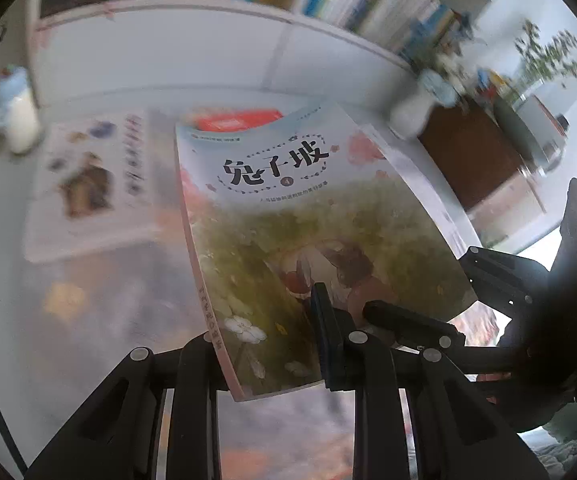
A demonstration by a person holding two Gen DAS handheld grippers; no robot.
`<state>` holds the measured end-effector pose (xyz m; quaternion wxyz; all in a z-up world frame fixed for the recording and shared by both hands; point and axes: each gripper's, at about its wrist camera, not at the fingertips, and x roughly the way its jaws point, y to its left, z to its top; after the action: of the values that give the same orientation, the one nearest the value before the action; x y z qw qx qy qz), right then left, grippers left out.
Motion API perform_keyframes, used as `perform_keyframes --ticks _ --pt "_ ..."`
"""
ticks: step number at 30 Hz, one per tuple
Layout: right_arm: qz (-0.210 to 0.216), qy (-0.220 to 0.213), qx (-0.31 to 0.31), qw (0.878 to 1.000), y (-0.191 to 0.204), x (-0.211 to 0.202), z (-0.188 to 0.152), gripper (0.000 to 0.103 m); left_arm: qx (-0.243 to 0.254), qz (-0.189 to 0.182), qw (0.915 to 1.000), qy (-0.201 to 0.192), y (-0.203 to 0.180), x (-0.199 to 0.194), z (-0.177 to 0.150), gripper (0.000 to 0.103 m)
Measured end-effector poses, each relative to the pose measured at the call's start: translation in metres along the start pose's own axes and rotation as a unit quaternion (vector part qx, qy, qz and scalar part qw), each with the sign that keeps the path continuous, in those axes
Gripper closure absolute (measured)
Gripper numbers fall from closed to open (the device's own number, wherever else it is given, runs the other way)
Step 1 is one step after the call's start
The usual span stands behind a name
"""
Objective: Organize books
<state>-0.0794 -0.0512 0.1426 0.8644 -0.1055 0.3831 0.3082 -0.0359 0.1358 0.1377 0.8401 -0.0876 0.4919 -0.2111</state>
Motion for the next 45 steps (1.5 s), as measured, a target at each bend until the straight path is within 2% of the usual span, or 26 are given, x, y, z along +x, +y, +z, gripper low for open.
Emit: perform_keyframes --ticks 5,8,13,17,21,27,29,33,34,37,40,41,45 --pt "0.012 -0.017 -0.021 1.000 0.030 0.045 0.058 0.075 -0.026 0.018 0.9990 -0.030 0.069 -0.017 0.022 0.082" --pt "0.027 -0.012 -0.018 0.999 0.044 0.076 0.084 0.074 -0.042 0.027 0.9982 -0.032 0.107 -0.013 0.032 0.082" --pt "0.042 0.003 -0.002 0.999 0.060 0.128 0.111 0.074 -0.063 0.028 0.9971 -0.032 0.155 -0.003 0.041 0.082" --pt "0.043 0.020 0.010 0.999 0.062 0.164 0.125 0.074 -0.083 0.011 0.9961 -0.026 0.184 0.016 0.045 0.082" --pt "0.046 0.033 0.030 0.998 0.048 0.190 0.132 0.074 -0.101 -0.012 0.9945 -0.025 0.199 0.031 0.047 0.082" --pt "0.049 0.053 0.046 0.996 0.035 0.217 0.136 0.073 -0.137 -0.025 0.9901 -0.021 0.222 0.044 0.045 0.079" --pt "0.051 0.055 0.063 0.995 0.031 0.220 0.130 0.073 -0.158 -0.032 0.9865 -0.028 0.234 0.042 0.040 0.077" --pt "0.060 0.074 0.095 0.991 0.024 0.235 0.122 0.073 -0.214 -0.057 0.9739 -0.050 0.264 0.031 0.030 0.075" --pt "0.061 0.072 0.099 0.991 0.025 0.237 0.121 0.073 -0.222 -0.058 0.9717 -0.055 0.268 0.028 0.028 0.075" --pt "0.060 0.070 0.103 0.990 0.026 0.237 0.122 0.071 -0.222 -0.039 0.9727 -0.054 0.272 0.027 0.028 0.075" --pt "0.063 0.071 0.108 0.990 0.026 0.236 0.122 0.071 -0.230 -0.045 0.9707 -0.052 0.271 0.030 0.028 0.074" --pt "0.065 0.074 0.112 0.989 0.025 0.236 0.121 0.070 -0.229 -0.038 0.9714 -0.049 0.269 0.031 0.028 0.074" --pt "0.061 0.087 0.106 0.989 0.026 0.228 0.120 0.050 -0.217 -0.015 0.9747 -0.052 0.262 0.026 0.032 0.074"
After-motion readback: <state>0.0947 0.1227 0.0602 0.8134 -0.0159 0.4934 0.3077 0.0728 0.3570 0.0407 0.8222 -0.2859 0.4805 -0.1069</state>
